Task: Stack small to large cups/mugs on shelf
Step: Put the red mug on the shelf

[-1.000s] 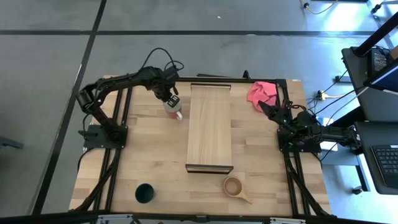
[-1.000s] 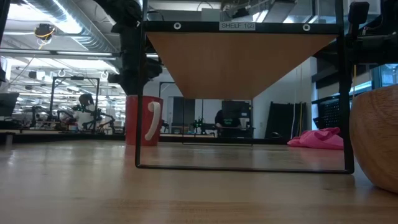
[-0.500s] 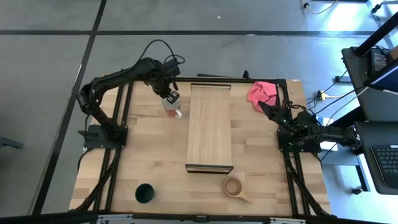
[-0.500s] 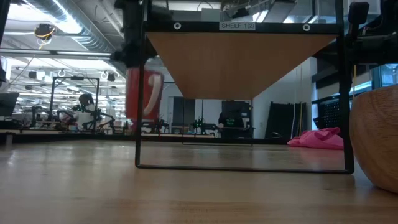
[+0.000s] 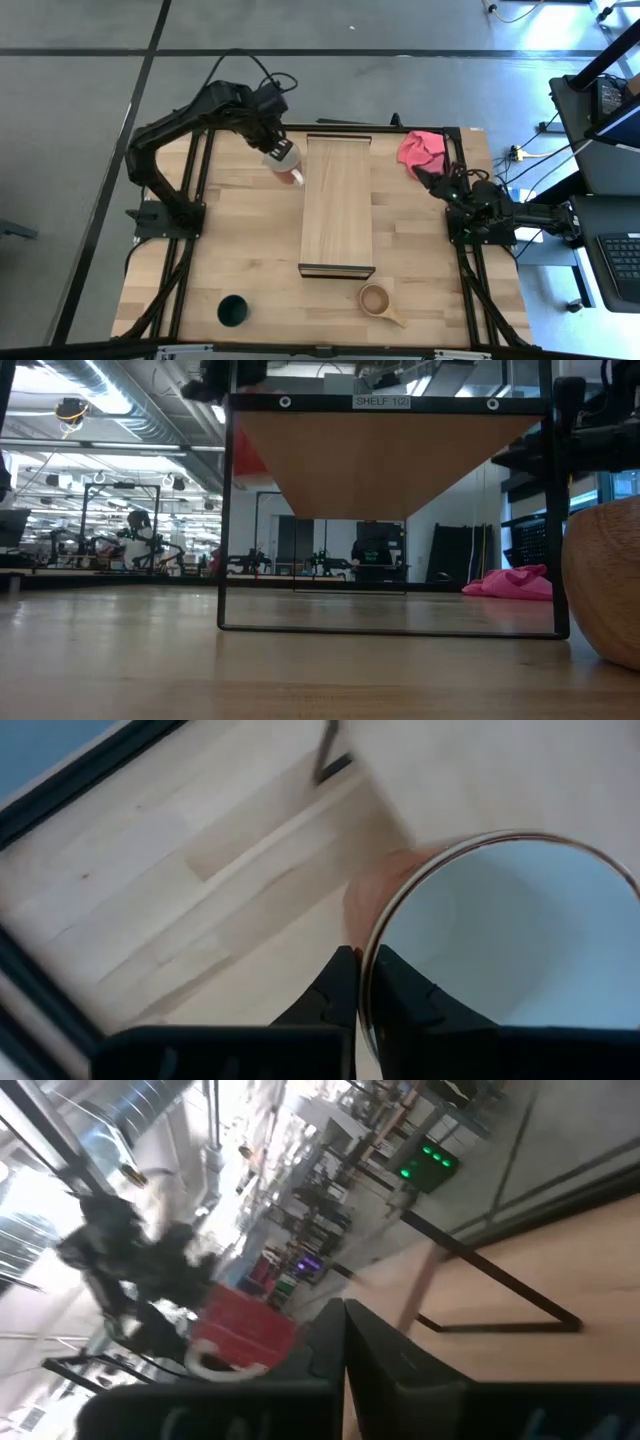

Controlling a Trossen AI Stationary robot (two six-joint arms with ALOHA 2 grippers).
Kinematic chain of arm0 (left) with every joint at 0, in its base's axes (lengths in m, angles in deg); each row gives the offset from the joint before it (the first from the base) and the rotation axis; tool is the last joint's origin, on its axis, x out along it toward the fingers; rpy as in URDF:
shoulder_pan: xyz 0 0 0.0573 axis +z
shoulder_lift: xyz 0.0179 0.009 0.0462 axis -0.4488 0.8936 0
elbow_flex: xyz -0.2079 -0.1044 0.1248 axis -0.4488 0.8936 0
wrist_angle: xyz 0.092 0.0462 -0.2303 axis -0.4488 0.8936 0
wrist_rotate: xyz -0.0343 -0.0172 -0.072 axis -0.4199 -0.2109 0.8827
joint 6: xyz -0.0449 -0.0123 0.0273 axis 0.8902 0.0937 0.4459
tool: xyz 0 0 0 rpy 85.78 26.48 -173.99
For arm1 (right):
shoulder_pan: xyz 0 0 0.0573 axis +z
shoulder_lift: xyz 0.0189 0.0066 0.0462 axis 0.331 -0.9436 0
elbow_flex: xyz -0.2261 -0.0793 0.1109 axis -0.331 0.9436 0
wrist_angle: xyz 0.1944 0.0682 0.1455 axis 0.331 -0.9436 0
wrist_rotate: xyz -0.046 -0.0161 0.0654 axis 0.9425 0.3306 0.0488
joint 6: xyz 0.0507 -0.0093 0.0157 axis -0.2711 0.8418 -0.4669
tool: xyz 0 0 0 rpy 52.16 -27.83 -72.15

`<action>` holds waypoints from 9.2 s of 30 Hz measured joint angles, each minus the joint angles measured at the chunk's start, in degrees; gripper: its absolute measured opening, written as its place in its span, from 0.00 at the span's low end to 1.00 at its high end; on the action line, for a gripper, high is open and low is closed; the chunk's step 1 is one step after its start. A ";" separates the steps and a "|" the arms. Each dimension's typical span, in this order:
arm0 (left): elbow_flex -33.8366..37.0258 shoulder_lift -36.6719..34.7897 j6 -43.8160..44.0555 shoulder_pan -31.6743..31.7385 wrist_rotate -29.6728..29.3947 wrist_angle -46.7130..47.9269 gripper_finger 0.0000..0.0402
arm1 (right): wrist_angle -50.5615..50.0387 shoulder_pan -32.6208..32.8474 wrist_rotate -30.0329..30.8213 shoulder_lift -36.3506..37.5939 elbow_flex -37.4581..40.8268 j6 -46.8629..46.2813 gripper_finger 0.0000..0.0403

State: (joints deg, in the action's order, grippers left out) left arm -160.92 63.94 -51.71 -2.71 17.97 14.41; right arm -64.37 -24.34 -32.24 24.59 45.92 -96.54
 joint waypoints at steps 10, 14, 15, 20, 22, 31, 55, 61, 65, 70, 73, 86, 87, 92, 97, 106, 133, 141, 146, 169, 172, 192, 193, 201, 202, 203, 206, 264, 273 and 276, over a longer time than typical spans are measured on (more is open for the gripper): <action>-3.67 1.83 10.92 -6.53 -1.56 -7.98 0.02 | 0.81 0.01 -0.01 0.00 0.00 -3.82 0.02; -3.64 4.70 13.40 -7.51 -1.12 -11.21 0.02 | 5.83 -0.01 -0.01 0.00 -0.02 -0.41 0.02; -3.64 5.40 13.75 -7.53 -0.90 -11.83 0.02 | 6.27 -0.01 0.01 0.00 -0.19 0.51 0.02; -5.95 9.25 14.73 -7.52 -0.04 -13.24 0.02 | 4.14 -0.01 -0.05 0.02 -3.42 4.78 0.02; -8.62 11.18 14.68 -7.43 -0.49 -12.98 0.02 | 2.39 -0.01 -0.10 0.00 -4.85 6.70 0.02; -15.82 17.69 13.11 -6.16 -2.13 -8.08 0.02 | -6.11 -0.01 -2.67 -0.03 -10.61 7.75 0.02; -16.04 19.28 9.80 -4.40 -1.02 -10.25 0.02 | -21.31 -3.26 -17.47 -46.38 -41.39 21.32 0.02; -16.04 19.28 9.30 -5.29 -0.74 -10.28 0.03 | -19.26 -9.05 -25.39 -53.57 -42.43 19.87 0.02; -15.99 19.28 8.82 -5.70 -0.58 -10.28 0.02 | -15.43 -11.32 -30.86 -56.45 -42.45 19.72 0.01; -15.99 19.28 8.80 -5.65 -0.77 -10.29 0.02 | -13.46 -13.58 -34.39 -60.08 -42.51 19.53 0.01; -15.99 19.28 8.60 -5.65 -1.35 -10.37 0.02 | -12.84 -13.97 -36.69 -62.63 -42.51 19.57 0.01; -15.99 19.28 8.56 -5.68 -1.21 -10.64 0.02 | -7.46 -13.95 -40.24 -67.95 -42.51 19.36 0.01; -15.99 19.28 8.45 -5.68 -1.17 -10.78 0.02 | -7.47 -13.95 -40.25 -68.10 -42.51 19.35 0.01; -15.99 19.28 8.38 -5.66 -1.17 -11.60 0.02 | -7.40 -13.95 -40.23 -68.28 -42.51 19.42 0.01; -15.97 19.28 8.25 -5.65 -1.08 -12.37 0.04 | -7.35 -13.95 -40.20 -68.29 -42.51 19.55 0.01; -15.97 19.28 8.27 -5.65 -0.97 -12.57 0.06 | -6.17 -13.95 -40.14 -68.30 -42.47 18.63 0.01; -15.95 19.28 7.34 -5.79 0.32 -14.95 0.06 | -8.50 -13.93 -40.06 -68.30 -42.45 18.61 0.01; -15.95 19.28 7.31 -6.05 0.53 -17.56 0.15 | -9.70 -13.95 -39.98 -68.30 -42.45 19.30 0.01; -16.04 19.21 7.20 -5.92 0.23 -17.11 0.18 | -10.08 -13.95 -39.88 -68.30 -42.45 19.79 0.02; -15.95 17.41 3.50 -4.90 -1.91 -10.36 0.18 | -11.55 -15.12 -37.60 -68.30 -42.45 20.03 0.03; -15.95 16.18 3.33 -5.00 -2.06 -10.85 0.18 | -11.46 -15.81 -37.62 -68.30 -42.45 20.00 0.03; -15.97 14.58 -2.33 -3.61 -14.09 -0.10 0.18 | -11.62 -15.15 -45.64 -67.37 -42.45 18.30 0.02; -15.97 14.58 -2.74 -3.36 -14.11 0.21 0.18 | -12.02 -14.70 -45.88 -66.82 -42.45 18.30 0.02; -12.86 14.64 -6.35 -2.97 -13.58 -3.86 0.18 | -16.12 -11.08 -45.07 -59.42 -42.45 17.70 0.02; -11.82 14.64 -6.77 -3.01 -13.58 -4.89 0.18 | -16.13 -10.79 -45.00 -58.96 -42.45 16.90 0.02; -10.59 14.64 -7.35 -3.01 -13.56 -6.14 0.18 | -16.07 -10.56 -45.03 -58.74 -42.45 16.56 0.02; -6.86 14.71 -8.10 -3.01 -13.11 -9.41 0.18 | -15.92 -9.50 -44.54 -58.93 -42.45 15.18 0.02; -4.32 14.71 -9.04 -5.93 -7.76 -15.39 0.18 | -5.67 -8.75 -34.38 -65.29 -42.47 11.00 0.02; -4.31 14.71 -9.00 -6.38 -7.61 -17.00 0.18 | -5.64 -8.75 -34.32 -65.29 -42.47 11.65 0.02; -4.31 14.71 -9.00 -6.36 -7.62 -17.36 0.18 | -5.64 -8.75 -34.34 -65.29 -42.47 11.70 0.02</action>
State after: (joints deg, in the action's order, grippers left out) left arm -165.22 78.65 -60.71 -9.07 10.36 -2.95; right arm -70.00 -33.09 -66.58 -40.70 3.45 -84.83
